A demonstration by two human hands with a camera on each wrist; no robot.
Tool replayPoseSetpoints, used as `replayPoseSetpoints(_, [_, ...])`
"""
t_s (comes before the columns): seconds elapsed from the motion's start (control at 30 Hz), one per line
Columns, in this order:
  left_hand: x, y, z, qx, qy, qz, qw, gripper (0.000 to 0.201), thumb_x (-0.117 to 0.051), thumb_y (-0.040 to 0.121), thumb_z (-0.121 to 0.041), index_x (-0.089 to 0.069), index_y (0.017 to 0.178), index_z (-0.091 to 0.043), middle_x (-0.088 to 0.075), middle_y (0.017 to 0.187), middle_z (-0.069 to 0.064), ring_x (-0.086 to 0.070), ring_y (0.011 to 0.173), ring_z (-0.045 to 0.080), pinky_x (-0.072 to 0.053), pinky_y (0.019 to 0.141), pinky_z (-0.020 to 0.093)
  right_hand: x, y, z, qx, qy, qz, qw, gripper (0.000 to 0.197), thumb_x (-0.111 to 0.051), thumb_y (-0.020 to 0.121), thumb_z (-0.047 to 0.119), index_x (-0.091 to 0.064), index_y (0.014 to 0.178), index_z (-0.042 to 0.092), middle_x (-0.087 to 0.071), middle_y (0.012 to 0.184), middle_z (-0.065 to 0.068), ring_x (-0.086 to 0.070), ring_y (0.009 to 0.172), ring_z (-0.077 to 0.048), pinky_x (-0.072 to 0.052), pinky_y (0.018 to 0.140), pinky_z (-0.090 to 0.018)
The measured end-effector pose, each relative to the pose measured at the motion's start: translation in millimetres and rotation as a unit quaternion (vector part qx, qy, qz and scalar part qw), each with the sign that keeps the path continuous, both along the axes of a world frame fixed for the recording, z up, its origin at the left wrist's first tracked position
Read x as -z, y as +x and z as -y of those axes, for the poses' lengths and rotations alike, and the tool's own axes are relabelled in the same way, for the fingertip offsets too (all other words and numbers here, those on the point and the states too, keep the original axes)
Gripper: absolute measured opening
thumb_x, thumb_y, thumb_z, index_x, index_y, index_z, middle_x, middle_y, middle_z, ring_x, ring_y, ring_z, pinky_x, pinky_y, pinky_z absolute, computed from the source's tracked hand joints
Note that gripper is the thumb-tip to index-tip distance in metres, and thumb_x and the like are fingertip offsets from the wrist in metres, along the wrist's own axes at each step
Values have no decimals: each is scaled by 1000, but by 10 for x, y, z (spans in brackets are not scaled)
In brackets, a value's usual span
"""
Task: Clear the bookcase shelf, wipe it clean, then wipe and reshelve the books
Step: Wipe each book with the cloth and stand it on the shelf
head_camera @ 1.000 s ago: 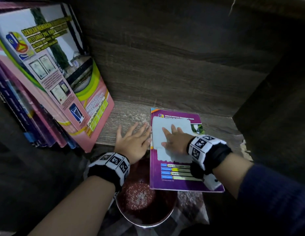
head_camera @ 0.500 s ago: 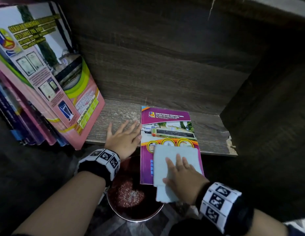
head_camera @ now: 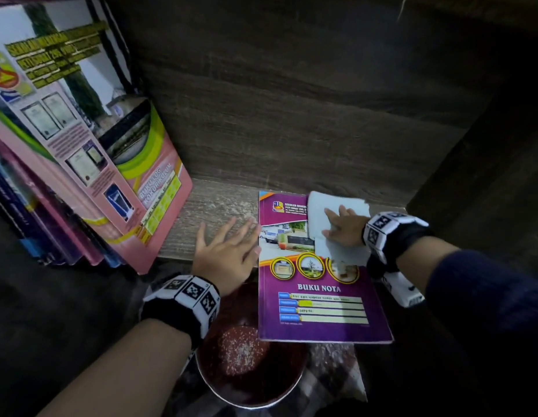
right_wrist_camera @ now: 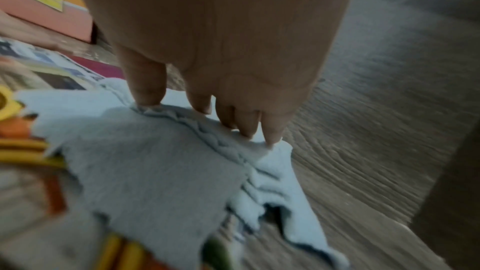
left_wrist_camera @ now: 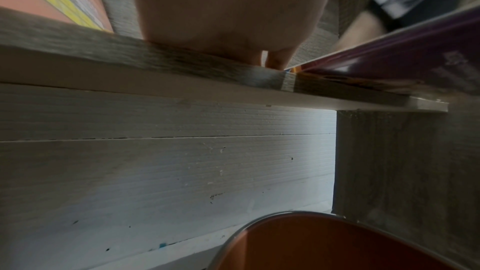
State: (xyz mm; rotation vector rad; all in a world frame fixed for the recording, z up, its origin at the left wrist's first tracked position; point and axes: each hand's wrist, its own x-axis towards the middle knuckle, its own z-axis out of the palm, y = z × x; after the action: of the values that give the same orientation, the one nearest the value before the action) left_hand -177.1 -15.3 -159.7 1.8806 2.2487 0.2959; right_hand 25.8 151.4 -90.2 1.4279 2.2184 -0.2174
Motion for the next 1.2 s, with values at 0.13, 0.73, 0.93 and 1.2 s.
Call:
replayPoseSetpoints(0.13, [5, 1, -3, -1, 9, 7, 1000, 52, -11, 100, -57, -6, 151, -49, -1, 156, -29, 5, 147, 2, 13, 114, 56, -54, -293, 155, -43, -27, -15, 999, 66, -32, 103, 43, 3, 154, 22, 9, 161, -13, 3, 148, -32, -13, 118, -46])
replayPoseSetpoints(0.73, [-55, 5, -29, -4, -46, 2, 999, 53, -9, 99, -58, -2, 151, -49, 2, 157, -28, 6, 147, 3, 13, 114, 56, 177, 757, 1288, -98, -24, 7, 995, 72, -20, 97, 60, 12, 152, 27, 14, 160, -15, 6, 149, -28, -7, 120, -40])
replayPoseSetpoints(0.93, [-49, -1, -41, -4, -48, 6, 999, 52, -9, 99, -58, 0, 150, -50, 4, 157, -29, 6, 147, 3, 17, 113, 56, 183, 920, 515, 40, 4, -25, 999, 69, -29, 99, 53, 2, 154, 25, 1, 160, -17, -8, 148, -32, -16, 118, -46])
replayPoseSetpoints(1.2, [-28, 4, -33, -5, -25, 14, 1000, 52, -12, 99, -58, -4, 150, -50, 0, 156, -29, 4, 147, 3, 16, 114, 55, 113, 1040, -179, 156, 69, -30, 985, 55, -45, 97, 44, -29, 142, 16, -36, 144, -24, -40, 131, -39, -34, 104, -44])
